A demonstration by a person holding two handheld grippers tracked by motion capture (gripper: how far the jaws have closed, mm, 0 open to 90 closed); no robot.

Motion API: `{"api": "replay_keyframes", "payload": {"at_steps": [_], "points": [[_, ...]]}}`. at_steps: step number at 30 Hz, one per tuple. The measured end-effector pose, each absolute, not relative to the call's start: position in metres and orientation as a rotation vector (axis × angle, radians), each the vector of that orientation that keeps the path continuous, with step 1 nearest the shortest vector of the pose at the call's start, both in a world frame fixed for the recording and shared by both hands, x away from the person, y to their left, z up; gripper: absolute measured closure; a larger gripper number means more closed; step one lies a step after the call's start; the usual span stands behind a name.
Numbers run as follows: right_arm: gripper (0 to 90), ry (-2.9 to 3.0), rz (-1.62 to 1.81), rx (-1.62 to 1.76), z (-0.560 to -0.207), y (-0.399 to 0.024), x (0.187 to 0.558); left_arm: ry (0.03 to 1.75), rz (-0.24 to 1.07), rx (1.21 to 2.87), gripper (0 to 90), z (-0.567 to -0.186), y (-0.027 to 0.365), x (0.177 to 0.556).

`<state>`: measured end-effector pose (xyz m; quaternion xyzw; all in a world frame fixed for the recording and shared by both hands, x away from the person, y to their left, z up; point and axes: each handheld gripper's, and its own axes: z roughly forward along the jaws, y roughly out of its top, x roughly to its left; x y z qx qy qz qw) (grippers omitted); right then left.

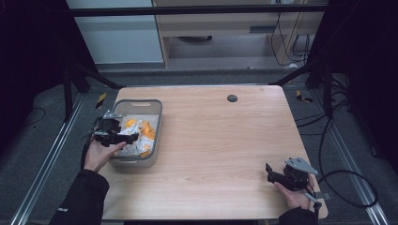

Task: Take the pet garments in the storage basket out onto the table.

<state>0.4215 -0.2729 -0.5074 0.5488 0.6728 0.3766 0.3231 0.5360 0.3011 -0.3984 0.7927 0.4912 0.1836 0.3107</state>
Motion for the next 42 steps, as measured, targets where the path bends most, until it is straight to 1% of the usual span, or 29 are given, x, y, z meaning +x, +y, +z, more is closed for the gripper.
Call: {"api": "replay_keyframes", "payload": {"at_steps": [11, 21, 25, 29, 30, 33, 35, 36, 42], "points": [[8.9, 1.777, 0.986, 1.439, -0.507, -0.272, 0.422, 1.317, 0.467, 2.134, 19.7, -0.409, 0.297, 0.54], [8.6, 1.791, 0.983, 1.441, -0.508, -0.272, 0.422, 1.339, 0.447, 2.162, 24.7, -0.418, 0.293, 0.545], [8.6, 1.792, 0.982, 1.44, -0.508, -0.272, 0.422, 1.35, 0.434, 2.174, 28.6, -0.421, 0.292, 0.547], [8.6, 1.792, 0.986, 1.448, -0.508, -0.272, 0.422, 1.359, 0.417, 2.209, 35.4, -0.424, 0.29, 0.548], [8.6, 1.793, 0.987, 1.447, -0.508, -0.272, 0.422, 1.364, 0.413, 2.21, 38.4, -0.424, 0.289, 0.548], [8.6, 1.793, 0.985, 1.446, -0.508, -0.272, 0.422, 1.371, 0.414, 2.211, 41.2, -0.425, 0.289, 0.548], [8.6, 1.794, 0.984, 1.445, -0.508, -0.272, 0.422, 1.369, 0.411, 2.219, 44.9, -0.426, 0.288, 0.549], [8.6, 1.796, 0.988, 1.448, -0.508, -0.272, 0.422, 1.377, 0.409, 2.227, 48.7, -0.426, 0.287, 0.549], [8.6, 1.801, 0.984, 1.446, -0.508, -0.272, 0.423, 1.393, 0.378, 2.242, 62.9, -0.427, 0.289, 0.55]]}}
